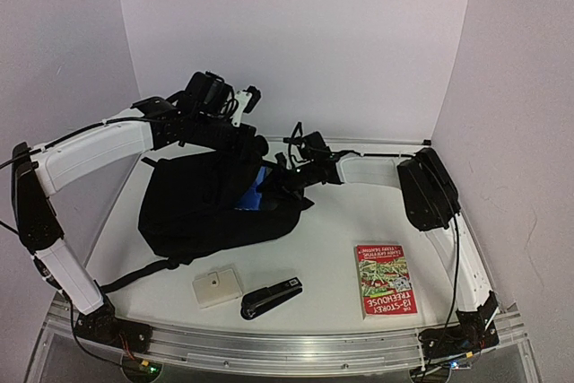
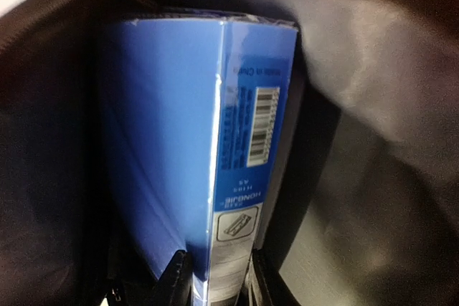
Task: Pack the student bag
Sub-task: Place the files in the student bag.
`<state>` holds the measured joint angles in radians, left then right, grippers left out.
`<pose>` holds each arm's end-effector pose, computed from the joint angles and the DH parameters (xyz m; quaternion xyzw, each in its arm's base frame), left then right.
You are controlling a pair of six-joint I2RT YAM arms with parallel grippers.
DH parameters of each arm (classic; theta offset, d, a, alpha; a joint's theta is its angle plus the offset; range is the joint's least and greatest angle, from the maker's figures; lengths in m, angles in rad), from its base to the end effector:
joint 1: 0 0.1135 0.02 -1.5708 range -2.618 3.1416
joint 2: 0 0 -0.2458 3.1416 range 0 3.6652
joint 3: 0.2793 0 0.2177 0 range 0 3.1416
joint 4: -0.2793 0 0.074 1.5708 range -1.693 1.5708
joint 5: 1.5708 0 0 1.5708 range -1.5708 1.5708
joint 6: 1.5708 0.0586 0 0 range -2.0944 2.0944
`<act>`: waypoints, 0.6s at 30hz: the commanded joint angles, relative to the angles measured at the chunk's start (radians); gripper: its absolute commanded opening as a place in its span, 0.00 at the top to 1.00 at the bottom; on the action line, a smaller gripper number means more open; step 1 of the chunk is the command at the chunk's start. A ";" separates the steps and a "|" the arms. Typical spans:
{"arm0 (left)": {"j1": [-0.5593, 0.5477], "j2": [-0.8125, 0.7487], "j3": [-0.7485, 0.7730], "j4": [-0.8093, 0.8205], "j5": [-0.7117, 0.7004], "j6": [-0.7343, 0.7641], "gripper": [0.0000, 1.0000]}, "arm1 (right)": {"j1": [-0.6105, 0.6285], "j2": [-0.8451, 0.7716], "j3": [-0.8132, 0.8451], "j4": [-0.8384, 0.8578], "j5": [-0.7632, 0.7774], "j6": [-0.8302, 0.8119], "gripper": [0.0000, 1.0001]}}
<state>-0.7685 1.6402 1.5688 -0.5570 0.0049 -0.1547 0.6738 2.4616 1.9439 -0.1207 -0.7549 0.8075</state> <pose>0.2567 -0.2486 0.3257 0.2702 0.8491 -0.2041 0.4055 0.3785 0.3536 0.1471 -0.1098 0.8396 0.5249 0.0862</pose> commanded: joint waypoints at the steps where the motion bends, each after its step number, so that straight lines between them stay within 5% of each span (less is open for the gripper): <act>1: 0.001 0.004 0.031 0.069 0.024 0.000 1.00 | 0.027 0.029 0.060 0.043 -0.055 0.027 0.77; 11: 0.135 -0.031 -0.119 0.122 0.056 -0.165 1.00 | -0.049 -0.210 -0.118 0.038 -0.056 -0.087 0.47; 18: 0.250 -0.012 -0.260 0.149 -0.068 -0.273 1.00 | -0.153 -0.394 -0.343 -0.042 -0.036 -0.236 0.37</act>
<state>-0.5704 1.6436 1.3763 -0.4199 0.0341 -0.3358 0.5818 2.1976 1.6812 -0.1220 -0.8041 0.6873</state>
